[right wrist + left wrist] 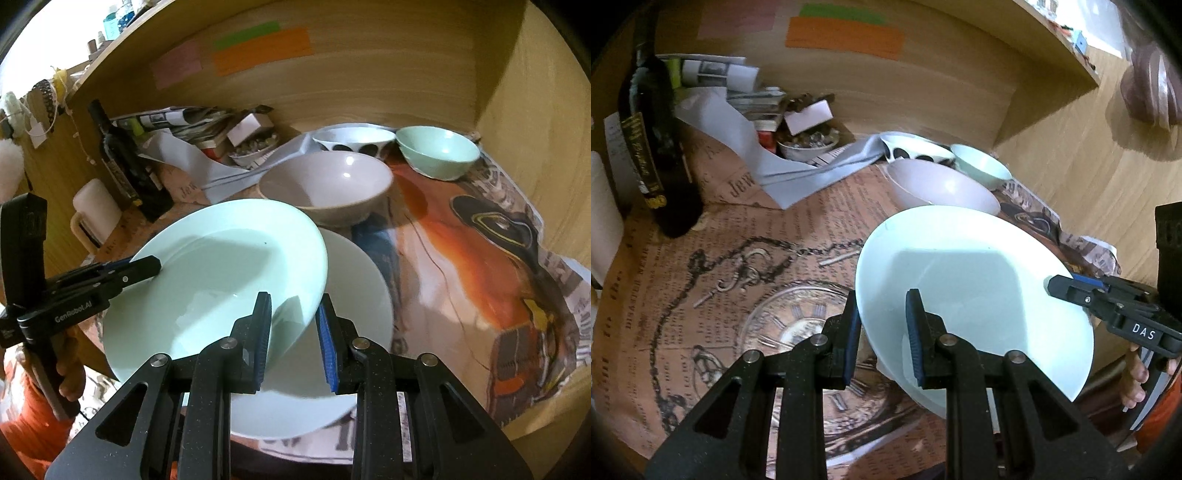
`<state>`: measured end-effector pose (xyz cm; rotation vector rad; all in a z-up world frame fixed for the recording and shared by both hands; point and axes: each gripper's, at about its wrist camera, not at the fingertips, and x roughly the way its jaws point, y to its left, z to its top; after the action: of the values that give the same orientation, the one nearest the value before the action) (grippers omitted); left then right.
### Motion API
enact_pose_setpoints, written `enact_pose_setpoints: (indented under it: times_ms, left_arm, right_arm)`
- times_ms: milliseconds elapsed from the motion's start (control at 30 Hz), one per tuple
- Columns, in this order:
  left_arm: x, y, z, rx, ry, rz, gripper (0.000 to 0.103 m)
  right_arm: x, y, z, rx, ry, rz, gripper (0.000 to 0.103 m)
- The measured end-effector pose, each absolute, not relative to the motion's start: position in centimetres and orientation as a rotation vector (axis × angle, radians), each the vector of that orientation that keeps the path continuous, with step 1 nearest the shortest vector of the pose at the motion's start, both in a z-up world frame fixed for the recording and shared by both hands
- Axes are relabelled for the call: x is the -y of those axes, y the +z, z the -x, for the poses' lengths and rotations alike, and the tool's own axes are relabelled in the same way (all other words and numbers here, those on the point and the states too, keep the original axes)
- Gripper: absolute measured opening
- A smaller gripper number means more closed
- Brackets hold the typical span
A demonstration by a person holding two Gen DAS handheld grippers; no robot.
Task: Organize plates and bowls
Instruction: 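Lower the mint green plate onto the white plate with the left tool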
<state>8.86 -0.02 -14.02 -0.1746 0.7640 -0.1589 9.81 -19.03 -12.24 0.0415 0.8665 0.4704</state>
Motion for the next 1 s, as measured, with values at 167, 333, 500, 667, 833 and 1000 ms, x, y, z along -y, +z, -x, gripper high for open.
enact_pose_setpoints:
  times_ms: [167, 333, 500, 667, 833, 1000]
  left_arm:
    - [1.3, -14.8, -9.3, -0.788, -0.177, 0.170, 0.022]
    - [2.6, -15.4, -9.6, -0.797, -0.182, 0.132, 0.022]
    - [3.6, -15.7, -9.7, -0.794, -0.180, 0.094, 0.022]
    - [3.6, -16.2, -10.0, -0.803, -0.184, 0.096, 0.022]
    - [3.6, -16.3, -9.9, -0.792, -0.184, 0.086, 0.022]
    - [3.7, -16.4, -9.8, -0.774, -0.188, 0.069, 0.023]
  right_arm:
    - [20.4, -13.0, -9.8, -0.886, 0.453, -0.068, 0.024]
    - [21.4, -13.9, -10.1, -0.912, 0.434, -0.088, 0.024]
    - [22.1, -14.5, -10.4, -0.931, 0.426, -0.111, 0.024]
    - [22.3, -15.0, -10.5, -0.939, 0.425, -0.118, 0.024]
    - [22.2, -15.0, -10.5, -0.934, 0.423, -0.110, 0.024]
    - [22.1, -14.9, -10.6, -0.928, 0.422, -0.096, 0.024]
